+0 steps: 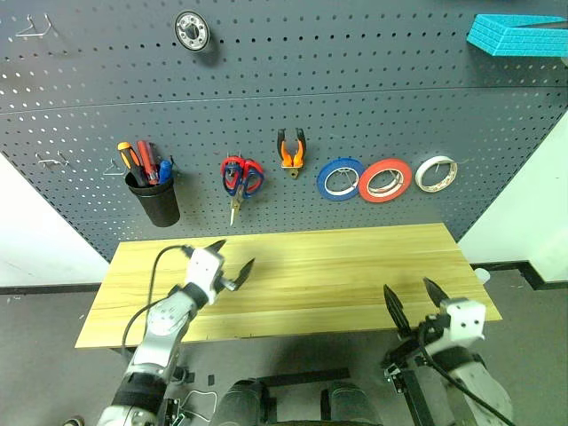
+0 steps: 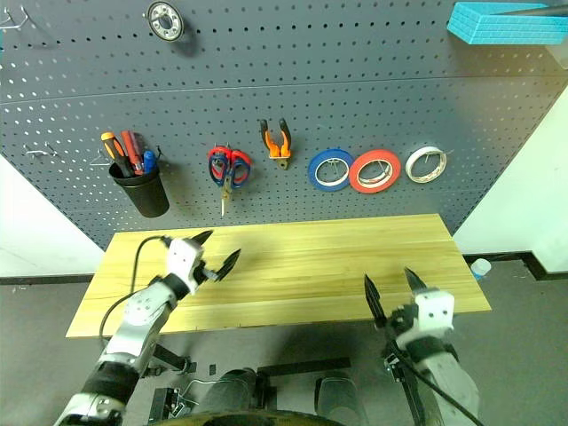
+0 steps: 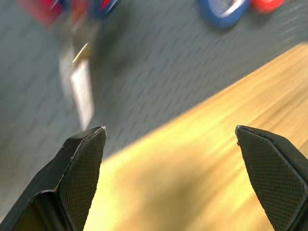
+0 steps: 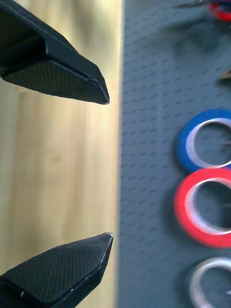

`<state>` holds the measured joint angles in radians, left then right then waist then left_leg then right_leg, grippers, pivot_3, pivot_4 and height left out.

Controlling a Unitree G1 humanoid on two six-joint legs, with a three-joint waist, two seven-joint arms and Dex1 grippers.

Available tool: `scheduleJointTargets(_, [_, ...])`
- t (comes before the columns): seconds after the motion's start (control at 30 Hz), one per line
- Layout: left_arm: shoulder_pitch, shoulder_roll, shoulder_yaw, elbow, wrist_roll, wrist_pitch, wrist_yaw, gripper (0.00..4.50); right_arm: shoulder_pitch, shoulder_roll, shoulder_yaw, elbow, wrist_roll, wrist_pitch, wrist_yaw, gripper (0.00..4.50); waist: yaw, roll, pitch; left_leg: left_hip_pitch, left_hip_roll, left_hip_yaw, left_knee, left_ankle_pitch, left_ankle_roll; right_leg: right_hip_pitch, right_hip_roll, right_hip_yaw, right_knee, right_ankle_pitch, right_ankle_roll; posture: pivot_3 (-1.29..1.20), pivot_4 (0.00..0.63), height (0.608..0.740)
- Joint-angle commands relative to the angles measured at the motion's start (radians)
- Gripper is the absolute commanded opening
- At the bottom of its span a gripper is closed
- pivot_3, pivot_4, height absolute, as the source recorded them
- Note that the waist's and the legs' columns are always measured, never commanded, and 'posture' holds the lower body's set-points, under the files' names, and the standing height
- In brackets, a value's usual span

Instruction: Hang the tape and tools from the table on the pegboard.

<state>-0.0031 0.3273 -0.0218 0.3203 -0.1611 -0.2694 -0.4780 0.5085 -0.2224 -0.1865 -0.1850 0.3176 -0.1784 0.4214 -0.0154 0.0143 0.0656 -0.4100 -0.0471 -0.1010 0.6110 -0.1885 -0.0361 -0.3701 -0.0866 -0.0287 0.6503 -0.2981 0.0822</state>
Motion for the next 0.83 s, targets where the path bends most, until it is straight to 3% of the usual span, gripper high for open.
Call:
scheduleJointTargets(0.03, [0.048, -0.001, -0.002, 0.007, -0.028, 0.017, -0.067, 4.49, -0.041, 0.009, -0.033, 0.08, 0.036, -0.034, 0.025, 4.5, 0.004, 0.0, -0.002, 0.0, 0.0, 0.0, 0.0, -0.001, -0.001, 0.0, 0.0, 0.0, 0.0, 0.0, -0.001, -0.01, 0.0, 0.703])
scheduleJointTargets(0.37, [0.135, -0.024, -0.002, -0.1, -0.087, 0.099, -0.178, 4.49, -0.151, 0.045, -0.009, 0.231, 0.015, -0.057, 0.041, 4.5, 0.004, 0.004, -0.011, -0.004, 0.003, 0.0, 0.002, -0.002, -0.002, 0.004, -0.002, -0.003, -0.002, -0.002, 0.002, 0.04, 0.0, 0.703])
scheduleJointTargets(0.83, [0.161, -0.058, -0.024, -0.181, -0.096, 0.167, -0.217, 4.49, -0.156, 0.048, 0.011, 0.161, 0.019, -0.034, 0.032, 4.5, 0.029, 0.007, -0.015, 0.0, 0.002, 0.006, 0.001, -0.004, -0.001, 0.001, -0.003, 0.0, 0.0, -0.006, 0.002, 0.01, 0.0, 0.703])
